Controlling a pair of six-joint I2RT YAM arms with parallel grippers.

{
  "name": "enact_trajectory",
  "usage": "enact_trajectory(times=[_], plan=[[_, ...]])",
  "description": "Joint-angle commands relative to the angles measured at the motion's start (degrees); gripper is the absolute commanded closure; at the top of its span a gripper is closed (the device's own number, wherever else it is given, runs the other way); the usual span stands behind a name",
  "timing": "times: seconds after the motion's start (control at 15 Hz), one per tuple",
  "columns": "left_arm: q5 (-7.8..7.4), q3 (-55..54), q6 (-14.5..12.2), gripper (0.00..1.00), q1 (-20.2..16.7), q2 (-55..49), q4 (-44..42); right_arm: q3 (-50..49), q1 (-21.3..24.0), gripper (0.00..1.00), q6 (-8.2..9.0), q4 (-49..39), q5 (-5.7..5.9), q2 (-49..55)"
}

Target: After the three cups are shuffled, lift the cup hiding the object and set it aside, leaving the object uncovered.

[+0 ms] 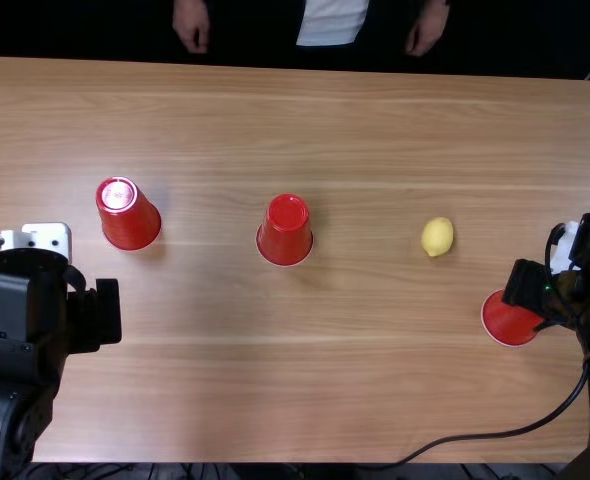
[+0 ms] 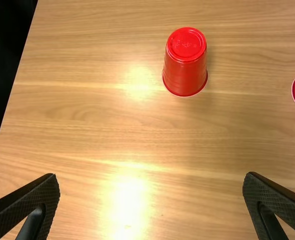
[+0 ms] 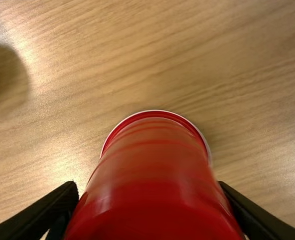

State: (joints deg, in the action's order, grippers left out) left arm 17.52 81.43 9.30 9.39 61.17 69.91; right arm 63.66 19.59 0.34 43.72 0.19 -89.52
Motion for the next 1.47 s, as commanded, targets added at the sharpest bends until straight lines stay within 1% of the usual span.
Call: enact_trajectory(times=[0.0, 0.13, 0.2, 0.33, 0.47, 0.53, 0.6, 0.87, 1.07, 1.2, 1.33, 1.4], plan=[[-0.12, -0.04, 0.72, 0.0, 0.28, -0.7, 0.02, 1.38, -0.52, 0.0, 0.5, -0.42, 0.03, 2.33], [-0.01, -0.04, 0.72, 0.0, 0.28, -1.75, 0.02, 4.81, -1.05, 0.0, 0.4, -1.05, -0.08, 9.18], [-0.12, -0.13, 0.72, 0.0, 0.28, -1.84, 0.02, 6.48, -3.16, 0.0, 0.19, -0.95, -0.29, 12.26], [-0.12, -0.04, 0.72, 0.0, 0.28, -3.16, 0.02, 9.38, -10.63, 0.0, 0.19, 0.0, -0.5, 15.16], [-0.12, -0.74, 0.72, 0.0, 0.28, -4.13, 0.23, 9.47, -18.36, 0.0, 0.19, 0.0, -0.5, 18.15], [-0.12, -1.45, 0.72, 0.0, 0.28, -5.0, 0.33, 9.12, -21.18, 0.0, 0.29, -0.1, -0.5, 19.82], [-0.12, -2.33, 0.72, 0.0, 0.28, -5.71, 0.23, 8.59, -23.02, 0.0, 0.29, 0.0, -0.61, 21.05], [-0.12, -7.6, 0.72, 0.0, 0.28, -9.49, 0.23, 2.87, -26.71, 0.0, 0.4, -0.1, -0.61, 27.99], [-0.12, -10.24, 0.72, 0.0, 0.19, -11.33, -0.62, -0.99, -26.98, 0.0, 0.4, -0.63, -0.61, 31.07], [-0.12, -11.38, 0.72, 0.0, 0.19, -12.56, -0.93, -1.87, -26.98, 0.0, 0.5, -0.95, -0.61, 33.7], [-0.12, -11.73, 0.72, 0.0, 0.1, -14.32, -1.78, -3.01, -26.98, 0.0, 0.5, -0.95, -0.61, 38.45], [-0.33, -13.05, 0.82, 0.0, 0.1, -15.9, -3.15, -5.12, -26.98, 0.0, 0.5, -0.95, -0.61, 42.05]])
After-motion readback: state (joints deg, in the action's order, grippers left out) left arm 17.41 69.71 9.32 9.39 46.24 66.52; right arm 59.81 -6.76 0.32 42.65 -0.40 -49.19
